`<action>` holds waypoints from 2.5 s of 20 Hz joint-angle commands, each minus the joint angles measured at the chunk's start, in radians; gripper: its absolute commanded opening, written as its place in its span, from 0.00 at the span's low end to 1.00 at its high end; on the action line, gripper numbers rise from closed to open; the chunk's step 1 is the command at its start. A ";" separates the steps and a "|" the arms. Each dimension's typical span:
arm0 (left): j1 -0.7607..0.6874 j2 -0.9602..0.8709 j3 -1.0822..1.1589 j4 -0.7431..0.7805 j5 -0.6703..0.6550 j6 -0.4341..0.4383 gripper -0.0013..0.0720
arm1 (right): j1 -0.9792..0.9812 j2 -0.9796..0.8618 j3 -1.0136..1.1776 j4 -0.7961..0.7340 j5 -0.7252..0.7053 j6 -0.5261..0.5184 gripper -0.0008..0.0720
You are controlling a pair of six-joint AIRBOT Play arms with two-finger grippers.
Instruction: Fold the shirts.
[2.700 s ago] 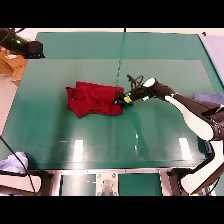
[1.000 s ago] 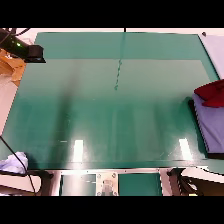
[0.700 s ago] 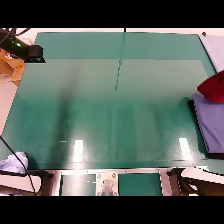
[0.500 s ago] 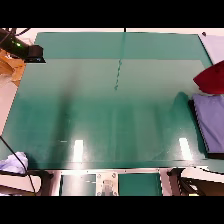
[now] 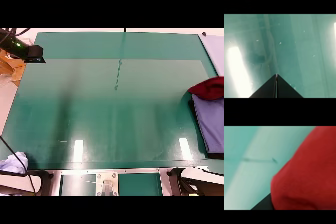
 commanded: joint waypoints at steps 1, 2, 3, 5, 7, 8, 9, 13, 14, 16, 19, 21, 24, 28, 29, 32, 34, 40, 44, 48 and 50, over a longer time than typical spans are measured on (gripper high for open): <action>0.000 -0.001 0.000 0.000 -0.023 0.000 0.04 | -0.071 0.076 -0.124 -0.060 0.102 0.011 0.03; 0.000 -0.001 0.000 0.000 -0.027 0.000 0.04 | -0.103 0.099 -0.138 -0.061 0.120 0.008 0.03; 0.000 -0.001 0.000 0.000 -0.032 0.000 0.04 | -0.138 0.118 -0.140 -0.061 0.138 -0.013 0.03; 0.000 -0.001 0.000 0.000 -0.033 0.000 0.04 | -0.199 0.137 -0.140 -0.061 0.186 -0.046 0.03; 0.000 -0.001 0.000 0.000 -0.033 0.000 0.04 | -0.217 0.137 -0.167 -0.078 0.220 -0.093 0.03; 0.000 -0.001 0.000 -0.001 -0.034 0.000 0.04 | -0.216 0.137 -0.198 -0.104 0.224 -0.096 0.04; 0.000 -0.001 0.000 0.000 -0.035 0.000 0.04 | -0.215 0.137 -0.234 -0.118 0.223 -0.095 0.03; 0.000 -0.001 0.000 -0.003 -0.035 0.000 0.04 | -0.216 0.136 -0.406 -0.248 0.196 -0.098 0.03; 0.000 -0.001 0.000 -0.003 -0.035 0.000 0.04 | -0.216 0.136 -0.443 -0.320 0.187 -0.098 0.03; 0.000 -0.001 0.000 -0.003 -0.034 0.000 0.04 | -0.216 0.136 -0.502 -0.453 0.164 -0.098 0.04; 0.000 -0.001 0.000 -0.003 -0.034 0.000 0.04 | -0.216 0.133 -0.540 -0.521 0.132 -0.098 0.81; 0.000 -0.001 0.000 -0.005 -0.023 0.000 0.04 | -0.208 0.132 -0.506 -0.492 0.131 -0.097 0.89; 0.000 0.000 0.000 -0.013 0.013 0.000 0.04 | -0.135 0.132 -0.365 -0.388 0.182 -0.098 0.76; 0.000 0.034 0.003 -0.058 0.029 -0.003 0.04 | 0.068 0.133 -0.115 -0.241 0.201 -0.098 0.04; 0.000 0.053 0.003 -0.057 0.040 -0.013 0.04 | 0.135 0.133 -0.067 -0.226 0.195 -0.098 0.04; -0.005 0.115 -0.029 -0.093 0.033 -0.032 0.04 | 0.337 0.154 -0.057 -0.223 0.179 -0.116 0.03; -0.016 0.181 -0.158 -0.138 0.031 -0.031 0.04 | 0.481 0.195 -0.147 -0.223 0.178 -0.171 0.03; -0.167 0.487 -0.799 -0.127 0.169 -0.032 0.04 | 0.909 0.424 -0.635 -0.223 -0.015 -0.183 0.03; -0.190 0.532 -0.904 -0.113 0.142 -0.031 0.04 | 1.048 0.434 -0.719 -0.220 -0.090 -0.172 0.04; -0.190 0.532 -0.904 -0.105 0.204 -0.031 0.04 | 1.078 0.434 -0.719 -0.219 -0.090 -0.173 0.03; -0.190 0.532 -0.904 -0.107 0.229 -0.031 0.04 | 1.078 0.434 -0.719 -0.219 -0.090 -0.173 0.03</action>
